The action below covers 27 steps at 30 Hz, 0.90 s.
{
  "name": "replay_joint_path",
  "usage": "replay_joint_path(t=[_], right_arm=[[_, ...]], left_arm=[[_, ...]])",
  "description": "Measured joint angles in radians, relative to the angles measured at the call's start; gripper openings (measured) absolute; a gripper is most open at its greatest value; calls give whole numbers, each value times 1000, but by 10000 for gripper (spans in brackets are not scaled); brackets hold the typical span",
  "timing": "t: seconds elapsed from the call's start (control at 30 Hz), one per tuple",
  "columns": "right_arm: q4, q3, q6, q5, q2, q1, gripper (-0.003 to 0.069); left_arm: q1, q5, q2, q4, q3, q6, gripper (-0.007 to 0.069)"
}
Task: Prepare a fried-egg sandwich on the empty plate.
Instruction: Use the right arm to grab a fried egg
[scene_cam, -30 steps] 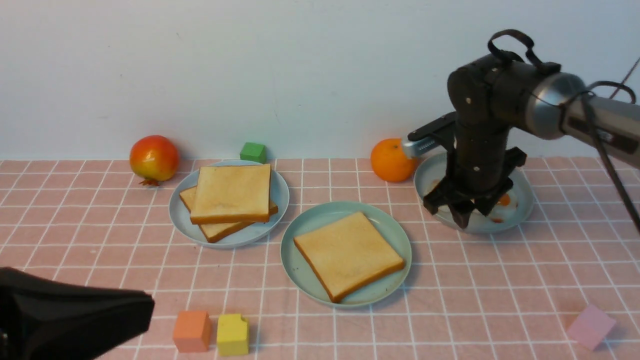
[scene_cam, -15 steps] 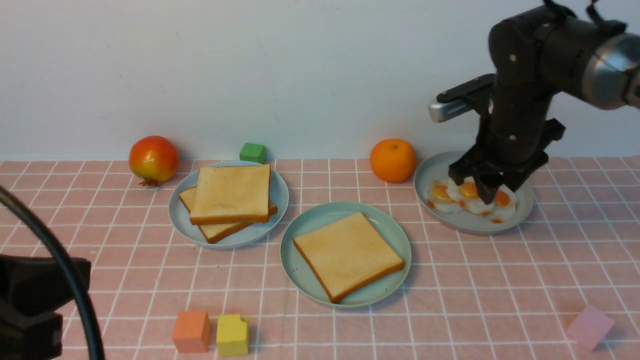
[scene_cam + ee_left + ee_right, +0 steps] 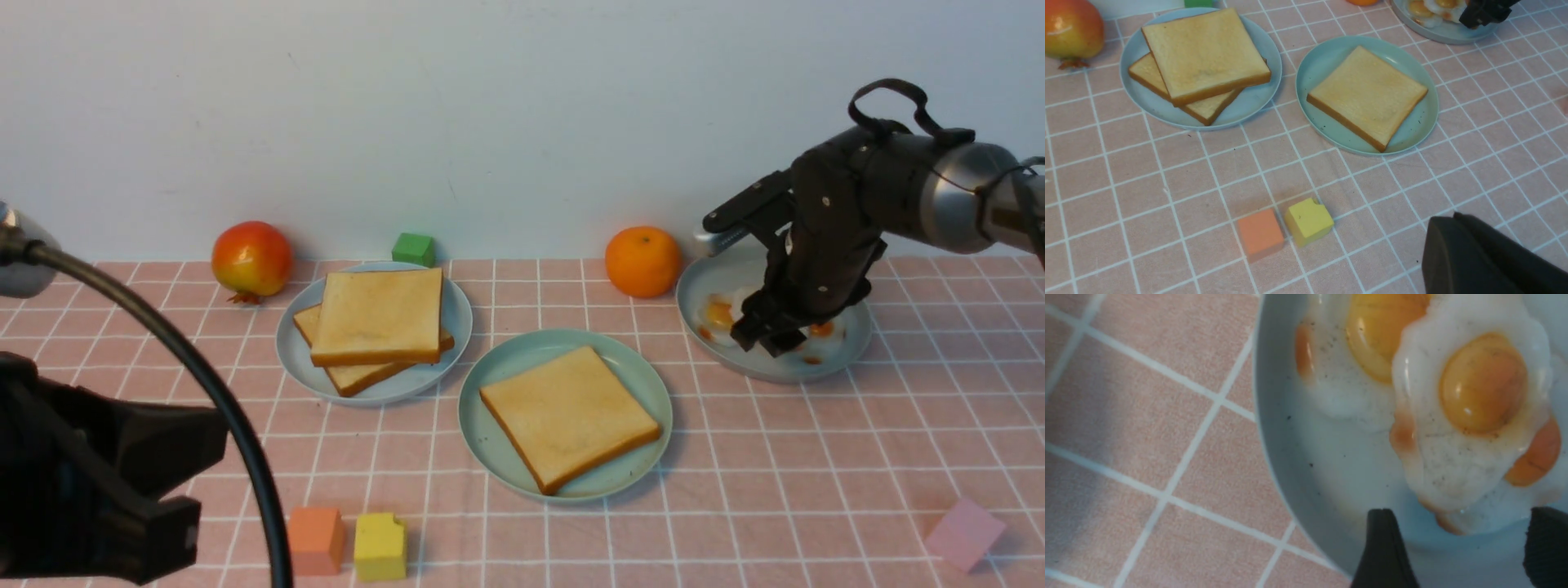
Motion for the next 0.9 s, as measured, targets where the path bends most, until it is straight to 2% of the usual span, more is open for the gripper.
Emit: replay_joint_path(t=[0.13,0.47,0.63,0.9], right_arm=[[-7,0,0,-25,13,0,480],[-120,0,0,-97,72,0,473],[-130,0,0,-101,79,0,406],[-144,0,-18,-105,80,1,252]], left_arm=[[0,0,0,-18,0,12,12],[0,-2,0,-28,1,16,12],[0,-2,0,-30,1,19,12],[0,-2,0,-32,1,31,12]])
